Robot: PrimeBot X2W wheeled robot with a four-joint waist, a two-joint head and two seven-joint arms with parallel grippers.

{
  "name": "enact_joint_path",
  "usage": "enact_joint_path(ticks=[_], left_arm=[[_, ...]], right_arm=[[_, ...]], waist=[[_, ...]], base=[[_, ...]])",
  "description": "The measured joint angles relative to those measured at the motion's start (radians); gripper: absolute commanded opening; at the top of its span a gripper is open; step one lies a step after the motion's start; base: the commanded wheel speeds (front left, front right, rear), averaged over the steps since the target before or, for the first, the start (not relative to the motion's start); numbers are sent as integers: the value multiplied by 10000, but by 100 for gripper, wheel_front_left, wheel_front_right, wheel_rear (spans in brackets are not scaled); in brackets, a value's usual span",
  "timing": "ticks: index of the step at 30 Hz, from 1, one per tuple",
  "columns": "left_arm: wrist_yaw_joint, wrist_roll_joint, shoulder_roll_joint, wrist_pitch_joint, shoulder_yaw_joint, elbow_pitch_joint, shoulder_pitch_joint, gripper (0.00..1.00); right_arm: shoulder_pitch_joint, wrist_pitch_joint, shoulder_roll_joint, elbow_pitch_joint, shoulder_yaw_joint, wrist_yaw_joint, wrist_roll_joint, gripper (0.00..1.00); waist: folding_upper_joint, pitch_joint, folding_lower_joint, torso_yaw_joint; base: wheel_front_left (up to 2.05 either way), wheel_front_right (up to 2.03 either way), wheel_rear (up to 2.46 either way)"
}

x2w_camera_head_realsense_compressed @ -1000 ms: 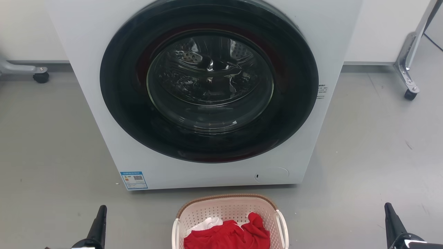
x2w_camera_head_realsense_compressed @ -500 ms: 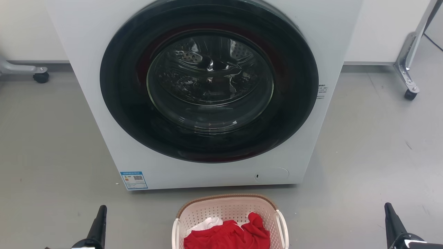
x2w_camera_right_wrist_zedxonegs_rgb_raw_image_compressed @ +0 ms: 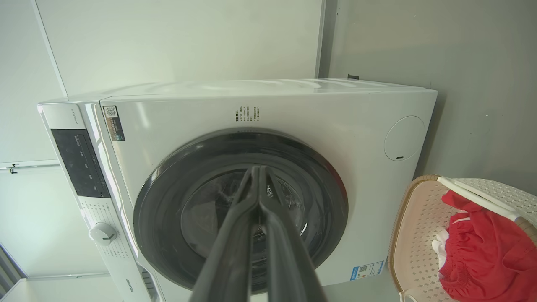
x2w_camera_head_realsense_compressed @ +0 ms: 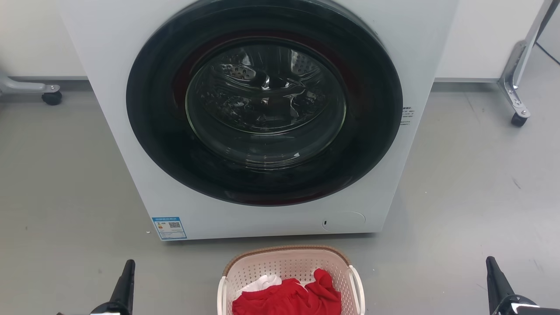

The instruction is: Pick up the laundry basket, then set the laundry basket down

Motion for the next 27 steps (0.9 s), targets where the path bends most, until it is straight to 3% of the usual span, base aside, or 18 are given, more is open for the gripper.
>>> enact_joint_path(ticks=[27], left_arm=[[0,0,-2,0,0,-4,0,0]], right_arm=[[0,0,2,-2,0,0,0,0]], waist=[[0,2,0,0]], base=[[0,0,0]])
